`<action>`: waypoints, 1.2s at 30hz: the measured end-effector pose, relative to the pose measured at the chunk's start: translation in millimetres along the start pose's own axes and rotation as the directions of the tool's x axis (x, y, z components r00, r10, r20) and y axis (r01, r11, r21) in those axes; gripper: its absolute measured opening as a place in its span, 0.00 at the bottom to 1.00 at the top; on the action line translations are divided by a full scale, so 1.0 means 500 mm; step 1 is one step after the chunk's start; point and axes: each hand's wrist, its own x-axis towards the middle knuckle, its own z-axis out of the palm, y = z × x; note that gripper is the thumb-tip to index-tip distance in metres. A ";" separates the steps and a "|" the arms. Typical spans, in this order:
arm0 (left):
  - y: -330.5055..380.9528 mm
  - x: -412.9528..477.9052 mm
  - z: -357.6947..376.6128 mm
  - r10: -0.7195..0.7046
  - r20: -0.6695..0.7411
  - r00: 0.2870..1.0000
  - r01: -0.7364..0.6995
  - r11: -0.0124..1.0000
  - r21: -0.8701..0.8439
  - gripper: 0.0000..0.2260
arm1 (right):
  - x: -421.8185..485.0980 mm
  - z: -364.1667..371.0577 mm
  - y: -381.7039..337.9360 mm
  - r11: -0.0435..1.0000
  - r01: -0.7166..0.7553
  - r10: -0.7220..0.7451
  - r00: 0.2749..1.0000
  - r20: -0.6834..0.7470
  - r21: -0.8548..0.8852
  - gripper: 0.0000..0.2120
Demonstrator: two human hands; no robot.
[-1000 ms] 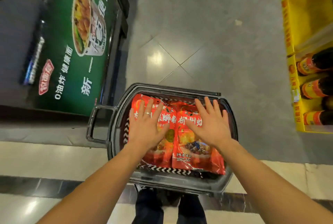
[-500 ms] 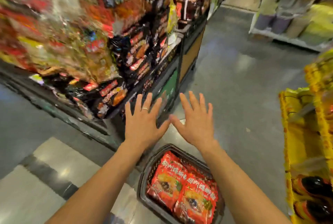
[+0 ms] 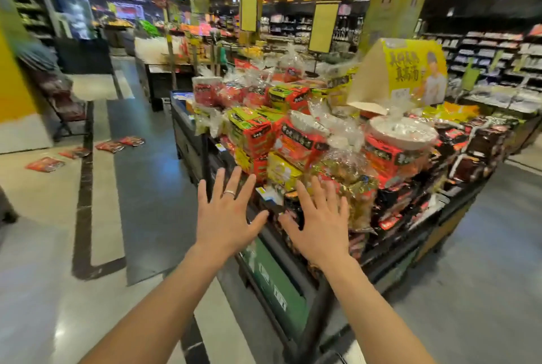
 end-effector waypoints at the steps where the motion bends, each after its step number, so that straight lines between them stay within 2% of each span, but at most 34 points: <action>1: -0.054 -0.001 -0.017 -0.035 0.006 0.999 0.035 0.999 0.017 0.40 | 0.021 0.002 -0.044 1.000 0.026 -0.026 1.000 0.000 -0.002 0.42; 8: -0.402 0.012 -0.088 -0.214 -0.002 0.977 0.213 0.972 0.101 0.41 | 0.171 0.026 -0.318 0.983 0.181 -0.180 0.982 -0.052 0.011 0.39; 12: -0.527 0.039 -0.102 -0.279 -0.046 0.959 0.282 0.951 0.125 0.41 | 0.269 0.039 -0.431 0.967 0.253 -0.251 0.966 -0.066 0.028 0.37; 17: -0.648 0.106 -0.081 -0.355 -0.112 0.928 0.368 0.921 0.127 0.41 | 0.411 0.097 -0.538 0.940 0.334 -0.324 0.938 -0.120 0.072 0.41; 22: -0.764 0.231 -0.024 -0.393 -0.169 0.904 0.422 0.884 0.199 0.40 | 0.589 0.196 -0.611 0.911 0.395 -0.380 0.916 -0.129 0.120 0.38; 29: -0.903 0.495 0.072 -0.447 -0.200 0.872 0.488 0.826 0.282 0.34 | 0.914 0.326 -0.690 0.847 0.466 -0.438 0.884 -0.162 0.255 0.42; 36: -1.024 0.713 0.173 -0.473 -0.223 0.852 0.522 0.799 0.298 0.34 | 1.175 0.442 -0.777 0.813 0.521 -0.501 0.853 -0.145 0.259 0.38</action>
